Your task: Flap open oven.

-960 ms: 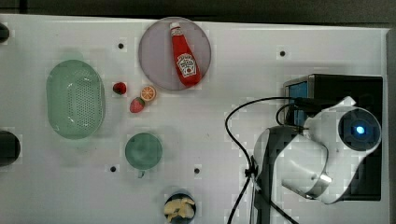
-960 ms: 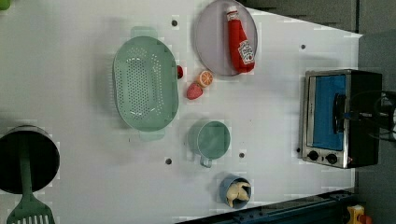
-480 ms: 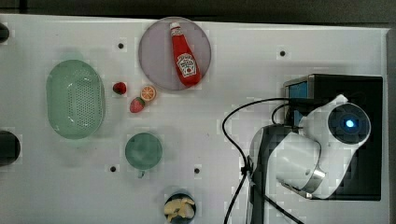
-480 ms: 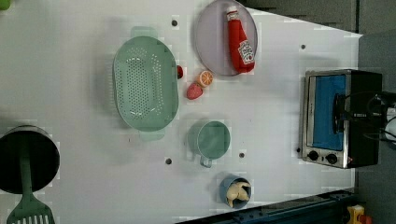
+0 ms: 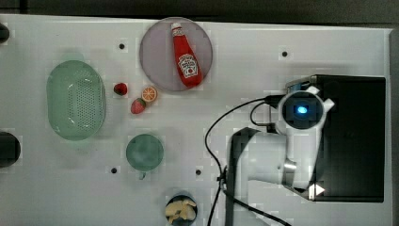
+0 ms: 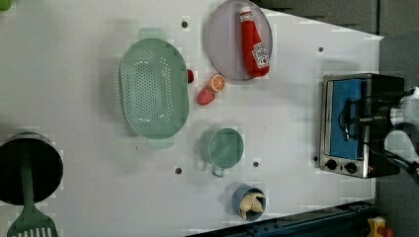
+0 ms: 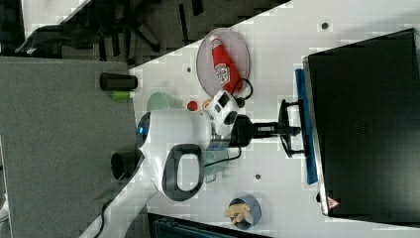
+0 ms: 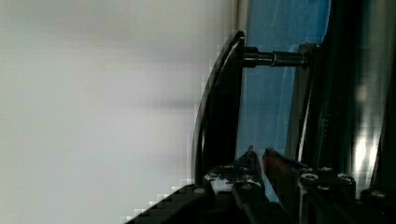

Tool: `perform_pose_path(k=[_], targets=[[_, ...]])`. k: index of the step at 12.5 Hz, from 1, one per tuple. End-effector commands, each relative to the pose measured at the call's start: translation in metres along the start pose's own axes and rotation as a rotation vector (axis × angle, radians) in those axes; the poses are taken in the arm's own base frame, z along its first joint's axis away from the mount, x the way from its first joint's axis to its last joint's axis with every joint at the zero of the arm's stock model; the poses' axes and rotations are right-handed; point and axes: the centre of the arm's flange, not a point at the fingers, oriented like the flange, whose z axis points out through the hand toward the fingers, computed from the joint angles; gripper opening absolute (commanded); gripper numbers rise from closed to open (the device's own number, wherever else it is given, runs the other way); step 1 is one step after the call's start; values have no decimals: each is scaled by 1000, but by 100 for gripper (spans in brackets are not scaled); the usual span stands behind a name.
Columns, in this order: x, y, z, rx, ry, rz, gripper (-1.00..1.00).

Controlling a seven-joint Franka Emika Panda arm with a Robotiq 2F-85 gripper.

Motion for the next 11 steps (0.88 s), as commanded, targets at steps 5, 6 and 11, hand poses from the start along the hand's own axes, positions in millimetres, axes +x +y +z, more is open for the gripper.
perform_pose_path(k=[5, 6, 11], targets=[[20, -119, 32, -173, -24, 51, -65], [22, -132, 39, -191, -26, 50, -65], [26, -189, 79, -347, -1, 47, -65]])
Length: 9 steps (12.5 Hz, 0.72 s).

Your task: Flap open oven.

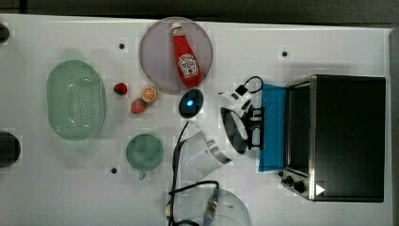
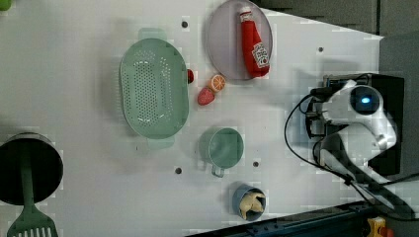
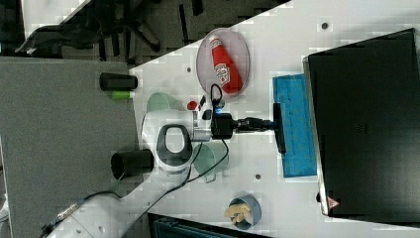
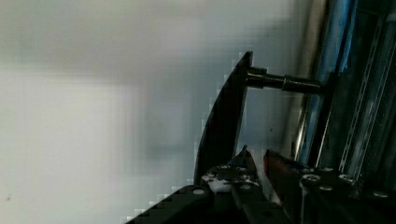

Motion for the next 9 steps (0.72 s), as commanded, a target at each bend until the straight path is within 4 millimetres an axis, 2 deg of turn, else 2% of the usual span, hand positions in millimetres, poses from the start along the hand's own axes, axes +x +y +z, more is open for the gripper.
perform_pose_path(k=[1, 4, 6, 9], targets=[[1, -40, 14, -74, 4, 114, -65], [2, -70, 29, -173, 13, 171, -65], [6, -89, 39, -212, 24, 126, -65], [13, -101, 49, -240, 15, 102, -65]])
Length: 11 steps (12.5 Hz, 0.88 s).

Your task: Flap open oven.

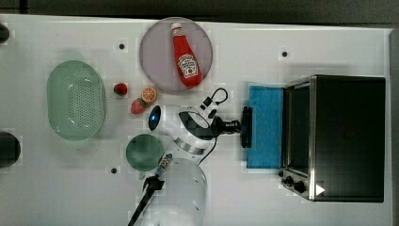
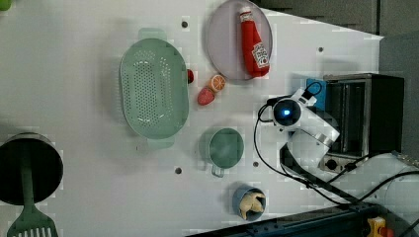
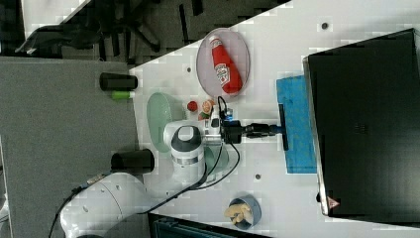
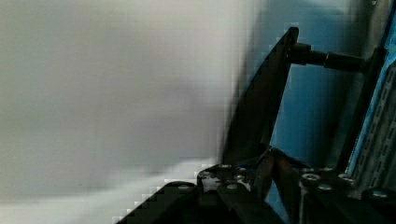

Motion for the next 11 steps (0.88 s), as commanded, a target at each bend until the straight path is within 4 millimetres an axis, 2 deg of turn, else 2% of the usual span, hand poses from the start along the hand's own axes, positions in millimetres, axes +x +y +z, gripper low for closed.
perform_pose_path(k=[1, 3, 5, 8, 11], targets=[[15, 12, -8, -9, 16, 130, -65], [22, 16, -20, 20, 50, 147, -65], [31, 32, -42, 83, 86, 209, -65], [39, 82, -93, 218, 96, 398, -65], [35, 142, -144, 420, 45, 644, -65]])
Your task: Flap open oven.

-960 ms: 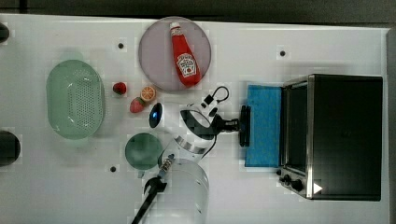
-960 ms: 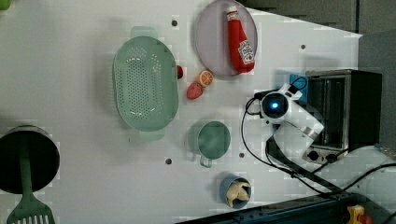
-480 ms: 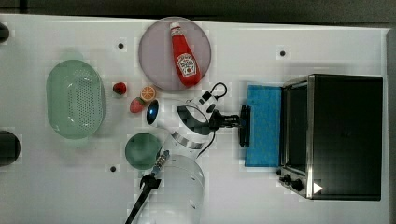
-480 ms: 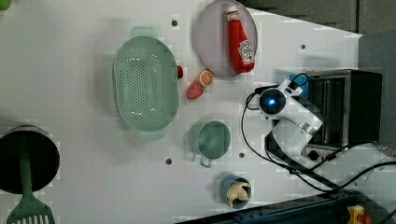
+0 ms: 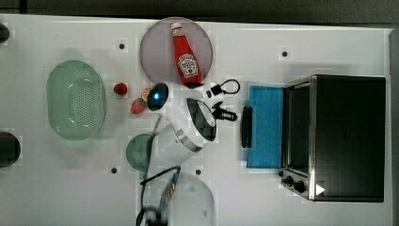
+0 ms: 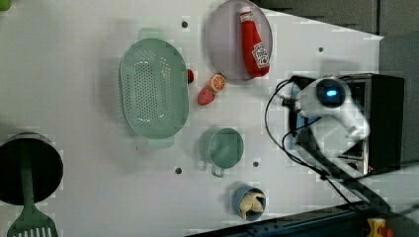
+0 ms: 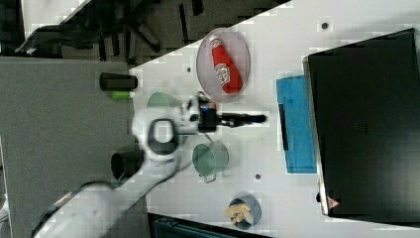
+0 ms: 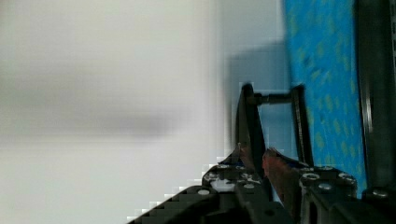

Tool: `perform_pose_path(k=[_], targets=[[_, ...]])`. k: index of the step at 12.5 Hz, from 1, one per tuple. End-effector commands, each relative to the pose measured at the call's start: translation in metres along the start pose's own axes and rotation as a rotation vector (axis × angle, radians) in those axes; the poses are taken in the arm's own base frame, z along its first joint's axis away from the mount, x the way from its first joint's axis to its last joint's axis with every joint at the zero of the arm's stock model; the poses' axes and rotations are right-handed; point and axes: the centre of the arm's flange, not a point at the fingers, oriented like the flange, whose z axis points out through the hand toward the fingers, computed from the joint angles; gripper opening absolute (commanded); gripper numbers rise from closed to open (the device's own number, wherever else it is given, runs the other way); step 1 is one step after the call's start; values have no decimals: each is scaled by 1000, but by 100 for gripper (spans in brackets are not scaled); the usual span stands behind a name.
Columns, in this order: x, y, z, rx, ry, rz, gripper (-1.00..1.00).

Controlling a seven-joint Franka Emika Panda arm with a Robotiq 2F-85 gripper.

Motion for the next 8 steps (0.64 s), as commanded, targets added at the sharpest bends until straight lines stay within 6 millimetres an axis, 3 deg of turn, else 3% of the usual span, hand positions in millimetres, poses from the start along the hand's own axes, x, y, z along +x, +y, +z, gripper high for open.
perform_pose_path(k=[1, 8], targets=[[30, 50, -89, 190, 17, 289, -65], [21, 138, -213, 539, -130, 594, -65]])
